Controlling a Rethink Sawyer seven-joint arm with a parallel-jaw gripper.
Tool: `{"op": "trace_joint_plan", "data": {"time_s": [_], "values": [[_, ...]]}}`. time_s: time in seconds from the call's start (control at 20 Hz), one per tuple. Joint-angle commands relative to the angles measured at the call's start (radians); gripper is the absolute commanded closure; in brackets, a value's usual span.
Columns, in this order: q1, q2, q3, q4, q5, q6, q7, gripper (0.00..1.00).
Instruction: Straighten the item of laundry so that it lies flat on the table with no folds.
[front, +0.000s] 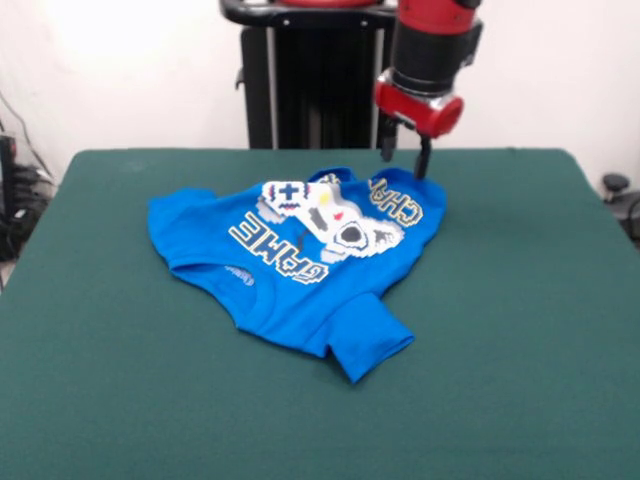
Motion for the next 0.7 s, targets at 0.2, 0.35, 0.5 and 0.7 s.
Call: {"op": "trace_joint_plan", "data": {"time_s": [0.2, 0.35, 0.5, 0.7], "values": [[-0.054, 0.055, 0.048, 0.055, -0.046, -0.052, 0.124, 0.0], [-0.066, 0.076, 0.043, 0.06, -0.069, -0.089, 0.128, 0.0], [-0.079, 0.086, 0.028, 0.049, -0.092, -0.087, 0.112, 0.0], [-0.08, 0.085, 0.016, 0.045, -0.117, -0.073, 0.106, 0.0]]}}
